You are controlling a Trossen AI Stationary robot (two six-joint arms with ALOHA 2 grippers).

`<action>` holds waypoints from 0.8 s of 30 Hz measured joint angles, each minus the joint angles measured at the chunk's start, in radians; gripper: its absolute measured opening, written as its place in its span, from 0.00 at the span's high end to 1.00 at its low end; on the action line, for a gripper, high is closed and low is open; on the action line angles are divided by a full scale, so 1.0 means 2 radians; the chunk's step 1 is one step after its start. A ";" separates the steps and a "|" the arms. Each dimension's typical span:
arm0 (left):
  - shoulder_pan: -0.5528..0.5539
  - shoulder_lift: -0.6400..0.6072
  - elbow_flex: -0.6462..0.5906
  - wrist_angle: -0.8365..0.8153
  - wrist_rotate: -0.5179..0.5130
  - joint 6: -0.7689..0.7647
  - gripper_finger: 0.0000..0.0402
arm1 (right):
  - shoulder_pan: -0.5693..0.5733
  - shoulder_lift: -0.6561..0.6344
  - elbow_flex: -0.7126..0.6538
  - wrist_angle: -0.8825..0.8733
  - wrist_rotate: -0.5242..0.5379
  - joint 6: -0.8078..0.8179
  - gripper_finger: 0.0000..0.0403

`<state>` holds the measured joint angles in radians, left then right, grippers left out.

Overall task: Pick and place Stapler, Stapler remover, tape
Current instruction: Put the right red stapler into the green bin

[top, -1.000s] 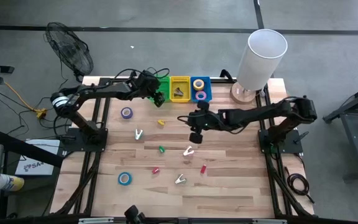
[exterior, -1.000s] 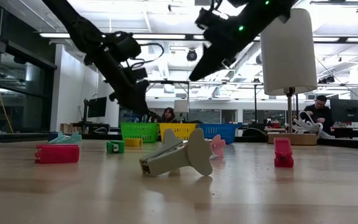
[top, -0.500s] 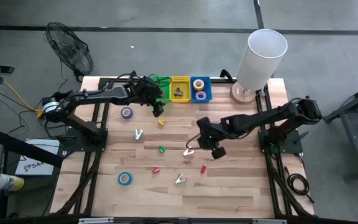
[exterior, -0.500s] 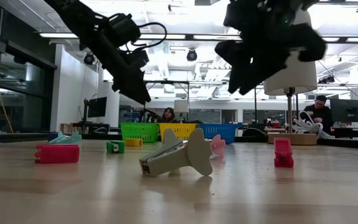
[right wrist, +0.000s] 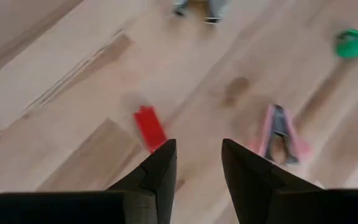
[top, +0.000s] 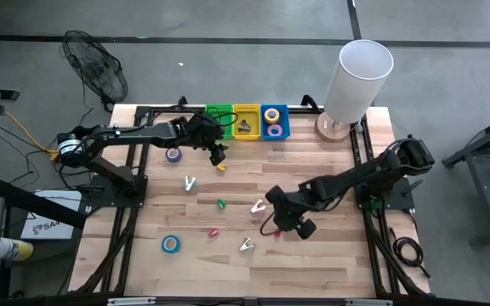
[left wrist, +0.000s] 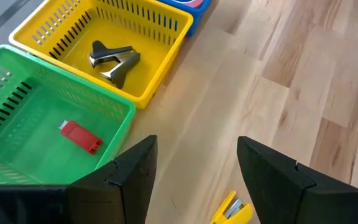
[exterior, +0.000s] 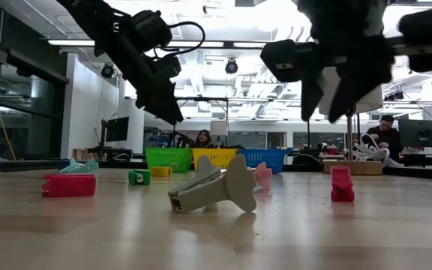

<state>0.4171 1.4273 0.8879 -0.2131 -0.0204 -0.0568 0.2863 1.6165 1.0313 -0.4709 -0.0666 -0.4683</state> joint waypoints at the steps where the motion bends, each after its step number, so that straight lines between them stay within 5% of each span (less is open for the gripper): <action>1: 0.000 0.000 0.000 0.000 0.000 0.000 0.46 | 0.005 0.005 0.000 0.001 0.000 -0.003 0.70; 11: 0.000 0.000 0.000 0.001 0.001 -0.006 0.46 | 0.043 0.038 0.000 0.009 0.061 -0.028 0.53; 24: 0.001 0.000 0.000 0.000 0.002 -0.010 0.46 | 0.045 0.078 0.000 0.016 0.044 -0.028 0.53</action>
<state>0.4183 1.4277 0.8879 -0.2123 -0.0158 -0.0761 0.3759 1.7716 1.0321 -0.4399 0.0205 -0.5247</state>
